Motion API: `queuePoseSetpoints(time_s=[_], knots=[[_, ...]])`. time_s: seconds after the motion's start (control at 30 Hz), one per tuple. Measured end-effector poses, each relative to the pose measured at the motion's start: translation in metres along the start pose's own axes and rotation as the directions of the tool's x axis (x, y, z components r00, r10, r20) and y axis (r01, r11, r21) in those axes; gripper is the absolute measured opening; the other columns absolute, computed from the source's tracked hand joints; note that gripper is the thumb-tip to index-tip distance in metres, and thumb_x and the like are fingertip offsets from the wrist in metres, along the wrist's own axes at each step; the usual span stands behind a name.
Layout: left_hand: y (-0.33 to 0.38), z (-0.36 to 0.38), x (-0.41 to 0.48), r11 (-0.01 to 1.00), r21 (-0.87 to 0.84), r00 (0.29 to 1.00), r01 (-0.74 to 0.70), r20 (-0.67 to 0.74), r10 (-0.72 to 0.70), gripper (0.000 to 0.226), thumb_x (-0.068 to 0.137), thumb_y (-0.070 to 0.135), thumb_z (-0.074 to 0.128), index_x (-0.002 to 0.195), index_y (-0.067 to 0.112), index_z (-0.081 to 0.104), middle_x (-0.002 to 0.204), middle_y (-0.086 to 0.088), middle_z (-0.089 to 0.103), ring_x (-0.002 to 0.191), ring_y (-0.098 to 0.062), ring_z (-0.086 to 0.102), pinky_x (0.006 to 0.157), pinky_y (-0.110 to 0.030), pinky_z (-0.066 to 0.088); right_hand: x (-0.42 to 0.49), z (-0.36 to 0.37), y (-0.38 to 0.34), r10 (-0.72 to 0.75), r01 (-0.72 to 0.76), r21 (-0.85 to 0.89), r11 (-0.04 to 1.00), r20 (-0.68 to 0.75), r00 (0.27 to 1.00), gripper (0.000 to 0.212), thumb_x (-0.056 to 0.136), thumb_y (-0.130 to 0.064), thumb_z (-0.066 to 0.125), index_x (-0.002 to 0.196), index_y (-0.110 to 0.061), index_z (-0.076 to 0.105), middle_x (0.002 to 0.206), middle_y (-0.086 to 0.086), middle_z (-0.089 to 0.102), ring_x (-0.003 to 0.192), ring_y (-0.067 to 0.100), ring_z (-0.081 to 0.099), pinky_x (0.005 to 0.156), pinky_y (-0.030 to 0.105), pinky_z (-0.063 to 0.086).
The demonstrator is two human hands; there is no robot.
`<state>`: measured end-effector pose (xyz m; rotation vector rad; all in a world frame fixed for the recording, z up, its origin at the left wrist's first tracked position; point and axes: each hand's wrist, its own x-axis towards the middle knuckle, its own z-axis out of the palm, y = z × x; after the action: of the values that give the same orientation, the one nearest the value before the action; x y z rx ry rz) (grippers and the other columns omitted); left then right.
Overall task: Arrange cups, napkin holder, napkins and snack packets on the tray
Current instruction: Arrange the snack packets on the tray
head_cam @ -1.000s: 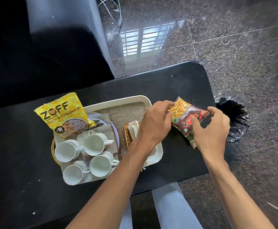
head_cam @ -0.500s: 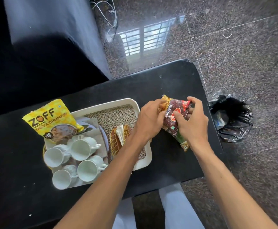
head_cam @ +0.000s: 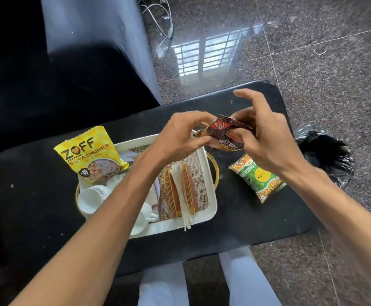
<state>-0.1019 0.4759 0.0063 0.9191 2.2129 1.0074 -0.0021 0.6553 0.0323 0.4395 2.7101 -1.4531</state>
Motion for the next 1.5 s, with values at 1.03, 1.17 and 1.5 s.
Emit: queuePoseSetpoints(time_s=[1.03,1.17,1.5], knots=[[-0.12,-0.029,-0.124,0.692,-0.577,0.57,0.435,-0.418,-0.707,0.025,0.095,0.014,0.07,0.119,0.014,0.067,0.107,-0.001,0.074,0.1,-0.016,0.072,0.092,-0.033,0.059,0.037,0.21,-0.052,0.274,-0.276,0.017,0.961,0.087,0.958,0.04,0.085,-0.025,0.076,0.121,-0.015,0.062,0.111,-0.005,0.071,0.097,0.007,0.064,0.085,0.027,0.054],[-0.119,-0.027,-0.123,0.695,-0.583,0.569,0.421,-0.427,-0.702,0.03,0.097,0.009,0.066,0.127,0.009,0.064,0.111,0.001,0.07,0.102,-0.011,0.068,0.09,-0.018,0.058,0.039,0.213,-0.05,0.294,-0.296,0.019,0.955,0.078,0.953,0.041,0.085,-0.027,0.076,0.122,-0.016,0.061,0.112,-0.006,0.07,0.096,0.006,0.064,0.083,0.024,0.053],[-0.067,-0.025,-0.127,0.909,-0.264,0.584,0.323,-0.7,-0.41,0.022,0.098,0.008,0.062,0.119,0.01,0.069,0.113,0.002,0.066,0.099,-0.009,0.065,0.08,-0.013,0.052,-0.001,0.161,-0.036,0.297,-0.299,-0.027,0.954,-0.045,0.954,0.039,0.091,-0.036,0.069,0.124,-0.02,0.058,0.115,-0.012,0.062,0.101,0.004,0.06,0.078,0.014,0.048]])
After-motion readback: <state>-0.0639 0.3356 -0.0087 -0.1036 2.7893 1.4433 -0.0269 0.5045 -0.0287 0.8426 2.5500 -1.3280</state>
